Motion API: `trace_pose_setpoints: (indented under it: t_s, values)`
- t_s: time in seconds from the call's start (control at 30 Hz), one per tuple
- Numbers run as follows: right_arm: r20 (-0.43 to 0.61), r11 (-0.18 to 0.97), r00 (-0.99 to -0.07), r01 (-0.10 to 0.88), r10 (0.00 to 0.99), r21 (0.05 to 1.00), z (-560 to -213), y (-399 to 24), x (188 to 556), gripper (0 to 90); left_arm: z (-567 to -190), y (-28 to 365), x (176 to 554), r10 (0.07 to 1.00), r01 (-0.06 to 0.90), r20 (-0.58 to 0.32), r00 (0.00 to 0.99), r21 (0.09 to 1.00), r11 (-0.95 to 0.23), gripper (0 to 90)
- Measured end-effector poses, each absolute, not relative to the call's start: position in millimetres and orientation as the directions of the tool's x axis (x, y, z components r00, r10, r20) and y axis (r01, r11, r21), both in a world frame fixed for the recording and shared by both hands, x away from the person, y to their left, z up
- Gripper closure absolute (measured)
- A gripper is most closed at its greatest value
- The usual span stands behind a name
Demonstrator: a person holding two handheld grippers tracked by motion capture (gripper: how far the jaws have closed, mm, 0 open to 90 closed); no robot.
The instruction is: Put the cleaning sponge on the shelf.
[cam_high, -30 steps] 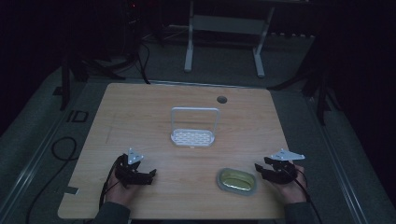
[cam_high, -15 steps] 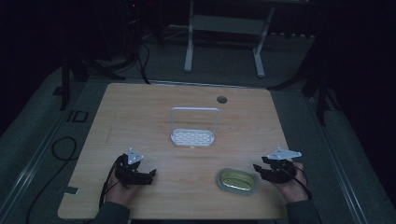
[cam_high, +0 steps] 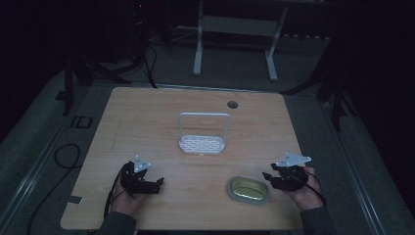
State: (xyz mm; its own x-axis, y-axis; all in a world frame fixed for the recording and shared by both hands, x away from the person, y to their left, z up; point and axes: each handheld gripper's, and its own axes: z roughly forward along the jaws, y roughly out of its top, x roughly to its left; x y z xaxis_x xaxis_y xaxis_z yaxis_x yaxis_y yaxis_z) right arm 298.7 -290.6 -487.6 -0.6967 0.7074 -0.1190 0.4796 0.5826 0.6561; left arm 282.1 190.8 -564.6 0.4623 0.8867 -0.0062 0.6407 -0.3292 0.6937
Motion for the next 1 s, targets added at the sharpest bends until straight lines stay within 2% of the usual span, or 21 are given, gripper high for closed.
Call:
trace_pose_setpoints:
  t_s: [0.53,1.0]
  values:
    - [-0.166,0.670,-0.761,0.418,0.628,0.614,-473.3,-277.1,299.4,50.9,-564.6,190.8,282.1,0.887,0.641,-0.006,0.462,0.694,-0.329,2.7]
    - [-0.164,0.717,-0.808,0.383,0.565,0.582,-470.4,-267.0,300.8,51.2,-564.6,190.8,282.1,0.887,0.641,-0.006,0.462,0.694,-0.329,2.7]
